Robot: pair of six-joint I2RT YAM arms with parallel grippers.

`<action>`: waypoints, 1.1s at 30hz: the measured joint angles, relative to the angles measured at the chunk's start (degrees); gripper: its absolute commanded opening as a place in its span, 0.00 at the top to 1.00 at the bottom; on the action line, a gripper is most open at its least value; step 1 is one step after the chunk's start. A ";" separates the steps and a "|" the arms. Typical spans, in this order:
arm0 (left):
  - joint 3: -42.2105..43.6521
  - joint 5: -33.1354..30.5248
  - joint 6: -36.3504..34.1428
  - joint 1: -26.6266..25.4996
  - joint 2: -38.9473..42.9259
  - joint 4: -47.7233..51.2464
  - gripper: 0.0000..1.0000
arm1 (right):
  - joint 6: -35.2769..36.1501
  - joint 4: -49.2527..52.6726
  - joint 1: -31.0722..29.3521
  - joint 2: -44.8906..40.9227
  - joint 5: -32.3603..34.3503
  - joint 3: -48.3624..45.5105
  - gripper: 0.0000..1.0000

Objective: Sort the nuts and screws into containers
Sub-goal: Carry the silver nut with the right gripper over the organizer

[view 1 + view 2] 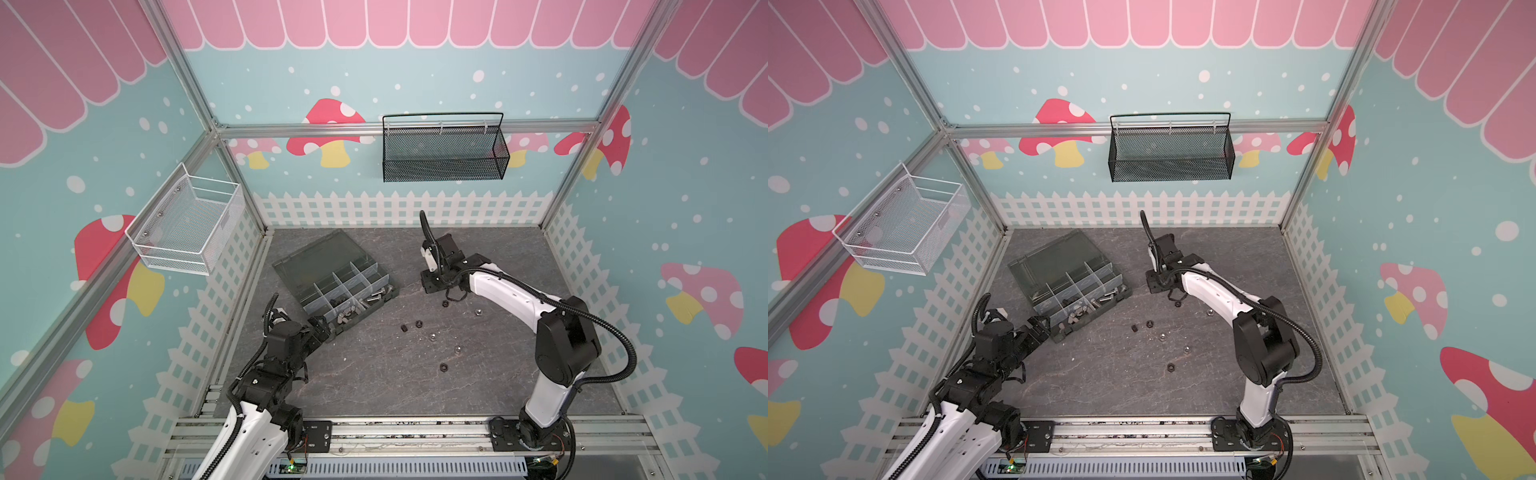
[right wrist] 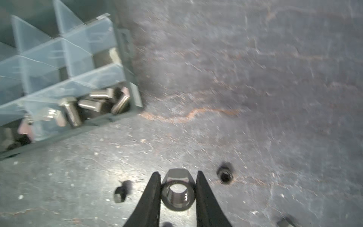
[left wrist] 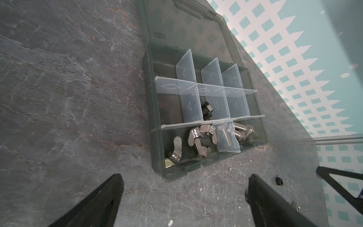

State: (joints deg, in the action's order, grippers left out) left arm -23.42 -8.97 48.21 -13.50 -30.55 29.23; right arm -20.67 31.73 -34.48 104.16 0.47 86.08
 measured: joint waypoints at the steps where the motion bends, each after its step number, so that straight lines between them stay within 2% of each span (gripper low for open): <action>1: 0.00 0.00 0.00 0.00 0.00 0.00 0.00 | 0.07 -0.02 -1.46 1.25 -0.09 2.43 0.89; 10: 0.00 0.00 0.00 0.00 0.00 0.00 0.00 | 2.21 2.95 -10.99 17.73 -0.50 23.54 0.89; 19: 0.00 0.00 0.00 0.00 0.02 0.00 0.00 | 4.46 7.10 -13.03 30.56 -0.50 40.46 0.89; 29: 0.00 0.00 0.02 0.00 0.00 0.00 0.00 | 5.55 7.69 -12.76 38.45 -0.35 48.50 0.83; 33: 0.00 0.00 0.02 0.00 0.00 0.00 0.00 | 5.86 7.63 -12.76 40.11 -0.33 49.22 0.71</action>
State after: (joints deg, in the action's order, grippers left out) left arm -23.42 -8.97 48.23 -13.50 -30.55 29.23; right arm -14.81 39.35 -47.24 144.27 0.14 135.31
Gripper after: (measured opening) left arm 0.996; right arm 0.270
